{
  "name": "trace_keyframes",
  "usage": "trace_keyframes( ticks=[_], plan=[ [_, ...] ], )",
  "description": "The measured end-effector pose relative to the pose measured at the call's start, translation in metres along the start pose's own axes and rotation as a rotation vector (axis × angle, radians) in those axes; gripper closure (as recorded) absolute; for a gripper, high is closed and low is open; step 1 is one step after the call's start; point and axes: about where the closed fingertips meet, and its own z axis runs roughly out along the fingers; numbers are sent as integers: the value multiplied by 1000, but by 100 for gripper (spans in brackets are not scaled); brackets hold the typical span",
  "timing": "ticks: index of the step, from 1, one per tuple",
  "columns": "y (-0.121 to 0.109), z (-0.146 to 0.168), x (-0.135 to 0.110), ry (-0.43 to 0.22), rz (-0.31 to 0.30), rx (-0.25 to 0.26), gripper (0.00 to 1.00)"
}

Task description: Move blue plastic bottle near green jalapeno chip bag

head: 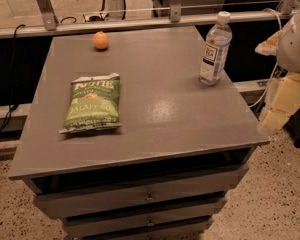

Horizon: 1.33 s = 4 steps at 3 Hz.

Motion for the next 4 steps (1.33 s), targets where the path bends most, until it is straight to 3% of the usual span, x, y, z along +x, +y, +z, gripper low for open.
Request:
trace_keyframes(
  ticks=[1, 3, 4],
  plan=[
    [-37, 28, 4, -77, 44, 44, 0],
    [-125, 80, -22, -298, 104, 137, 0],
    [-157, 93, -27, -321, 151, 215, 0]
  ],
)
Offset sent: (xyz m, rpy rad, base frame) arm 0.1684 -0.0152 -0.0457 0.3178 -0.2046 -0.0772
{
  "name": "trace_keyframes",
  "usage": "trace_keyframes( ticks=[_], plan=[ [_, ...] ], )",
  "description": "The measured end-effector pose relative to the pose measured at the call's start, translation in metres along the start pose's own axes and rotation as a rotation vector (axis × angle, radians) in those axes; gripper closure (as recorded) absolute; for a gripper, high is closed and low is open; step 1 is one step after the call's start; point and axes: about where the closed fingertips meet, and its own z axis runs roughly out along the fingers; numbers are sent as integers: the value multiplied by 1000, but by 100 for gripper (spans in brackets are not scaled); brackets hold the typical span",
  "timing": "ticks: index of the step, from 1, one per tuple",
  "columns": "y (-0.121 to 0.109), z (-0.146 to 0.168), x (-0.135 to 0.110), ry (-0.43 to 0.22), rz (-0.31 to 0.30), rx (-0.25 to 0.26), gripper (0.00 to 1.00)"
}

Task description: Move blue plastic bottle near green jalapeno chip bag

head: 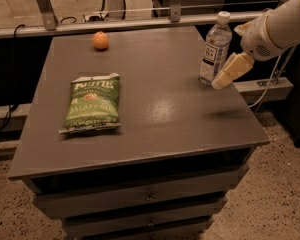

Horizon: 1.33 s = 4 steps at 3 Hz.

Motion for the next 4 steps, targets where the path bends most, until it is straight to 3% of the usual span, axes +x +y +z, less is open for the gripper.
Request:
trace_keyframes(
  ticks=[1, 3, 4],
  plan=[
    [-18, 15, 3, -30, 52, 42, 0],
    [-26, 41, 3, -172, 183, -32, 0],
    [-37, 50, 12, -263, 266, -46, 18]
  ],
)
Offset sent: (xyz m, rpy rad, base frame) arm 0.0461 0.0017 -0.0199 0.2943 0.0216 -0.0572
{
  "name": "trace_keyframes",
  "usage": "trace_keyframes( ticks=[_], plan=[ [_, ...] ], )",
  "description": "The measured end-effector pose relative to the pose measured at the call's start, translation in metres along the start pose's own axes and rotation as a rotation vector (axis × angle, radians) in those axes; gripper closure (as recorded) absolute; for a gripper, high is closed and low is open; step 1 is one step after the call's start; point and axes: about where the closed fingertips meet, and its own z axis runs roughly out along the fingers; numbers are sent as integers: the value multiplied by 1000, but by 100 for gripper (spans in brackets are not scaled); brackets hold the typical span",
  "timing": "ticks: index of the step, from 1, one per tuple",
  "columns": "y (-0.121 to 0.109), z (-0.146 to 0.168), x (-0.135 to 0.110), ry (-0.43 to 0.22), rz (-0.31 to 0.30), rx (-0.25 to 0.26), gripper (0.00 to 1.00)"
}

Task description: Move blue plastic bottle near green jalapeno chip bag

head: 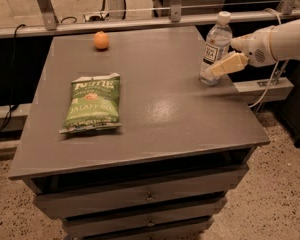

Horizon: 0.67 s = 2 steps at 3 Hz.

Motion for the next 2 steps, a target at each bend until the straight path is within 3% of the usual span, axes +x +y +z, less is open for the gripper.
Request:
trace_keyframes(
  ticks=[2],
  plan=[
    [-28, -18, 4, -99, 72, 45, 64]
  ],
)
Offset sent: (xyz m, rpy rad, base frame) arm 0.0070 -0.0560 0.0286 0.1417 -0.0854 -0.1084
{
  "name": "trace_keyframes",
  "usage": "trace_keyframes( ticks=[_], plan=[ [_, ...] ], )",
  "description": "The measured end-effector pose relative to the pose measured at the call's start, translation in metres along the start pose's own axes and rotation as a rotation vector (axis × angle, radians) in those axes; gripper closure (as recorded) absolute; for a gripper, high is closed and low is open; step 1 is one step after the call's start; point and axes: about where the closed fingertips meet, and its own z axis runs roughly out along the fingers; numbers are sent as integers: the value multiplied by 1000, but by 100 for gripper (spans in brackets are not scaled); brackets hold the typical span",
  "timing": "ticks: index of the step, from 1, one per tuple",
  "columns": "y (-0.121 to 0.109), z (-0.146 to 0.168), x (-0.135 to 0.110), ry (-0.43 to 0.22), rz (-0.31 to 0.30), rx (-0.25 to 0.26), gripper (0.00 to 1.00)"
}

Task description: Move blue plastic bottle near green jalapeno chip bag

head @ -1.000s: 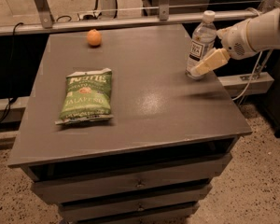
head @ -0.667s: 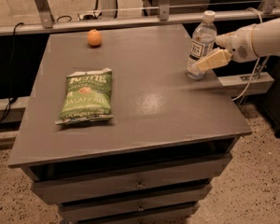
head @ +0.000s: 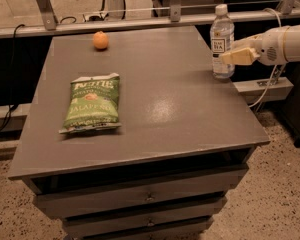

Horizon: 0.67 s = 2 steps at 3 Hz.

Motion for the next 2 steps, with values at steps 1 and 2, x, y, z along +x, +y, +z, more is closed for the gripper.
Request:
trace_keyframes(
  ticks=[1, 2],
  plan=[
    [-11, -22, -11, -39, -8, 34, 88],
    [-15, -60, -37, -95, -38, 43, 100]
  ],
)
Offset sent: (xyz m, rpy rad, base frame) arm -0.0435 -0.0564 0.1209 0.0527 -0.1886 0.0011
